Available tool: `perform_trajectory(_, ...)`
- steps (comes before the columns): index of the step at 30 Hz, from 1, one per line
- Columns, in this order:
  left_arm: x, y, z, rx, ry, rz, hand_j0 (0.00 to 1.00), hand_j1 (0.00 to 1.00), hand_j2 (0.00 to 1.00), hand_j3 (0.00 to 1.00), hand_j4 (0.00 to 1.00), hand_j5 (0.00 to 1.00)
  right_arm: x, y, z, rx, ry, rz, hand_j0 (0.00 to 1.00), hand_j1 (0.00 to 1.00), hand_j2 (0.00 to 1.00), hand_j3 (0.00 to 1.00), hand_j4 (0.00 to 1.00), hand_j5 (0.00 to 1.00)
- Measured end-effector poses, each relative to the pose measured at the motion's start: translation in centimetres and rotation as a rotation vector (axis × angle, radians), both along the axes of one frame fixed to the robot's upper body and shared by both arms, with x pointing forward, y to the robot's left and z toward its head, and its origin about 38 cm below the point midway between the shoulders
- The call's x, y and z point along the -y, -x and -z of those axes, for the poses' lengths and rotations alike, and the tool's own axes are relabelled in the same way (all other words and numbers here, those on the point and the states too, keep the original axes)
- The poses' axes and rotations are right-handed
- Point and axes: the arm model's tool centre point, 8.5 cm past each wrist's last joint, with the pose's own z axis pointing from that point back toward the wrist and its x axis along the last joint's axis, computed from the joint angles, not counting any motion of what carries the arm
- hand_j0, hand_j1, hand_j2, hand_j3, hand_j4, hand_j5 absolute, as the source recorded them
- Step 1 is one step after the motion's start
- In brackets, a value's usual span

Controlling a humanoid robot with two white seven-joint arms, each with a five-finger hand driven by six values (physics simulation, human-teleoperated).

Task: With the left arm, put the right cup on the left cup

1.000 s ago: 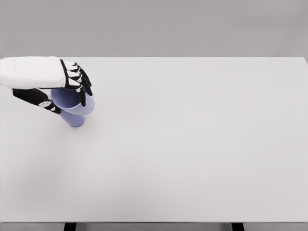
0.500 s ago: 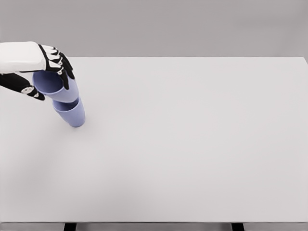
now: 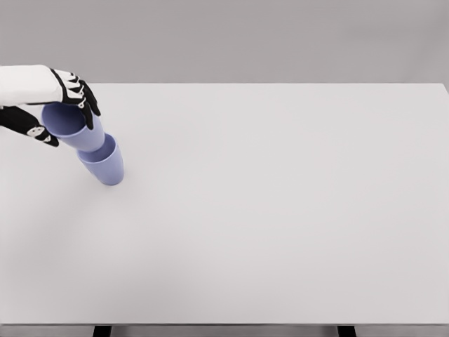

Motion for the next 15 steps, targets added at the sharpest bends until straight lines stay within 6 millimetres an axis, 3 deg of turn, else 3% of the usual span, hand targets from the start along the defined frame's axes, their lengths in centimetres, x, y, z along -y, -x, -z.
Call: perform_trajectory(15, 0.0, -1.4, 1.3, -0.025, 0.015, -0.021, 0.52, 0.52, 0.52, 0.52, 0.52, 0.52, 0.0, 0.0, 0.0, 0.000, 0.000, 0.000, 1.00, 1.00, 1.00, 1.00, 1.00, 1.00)
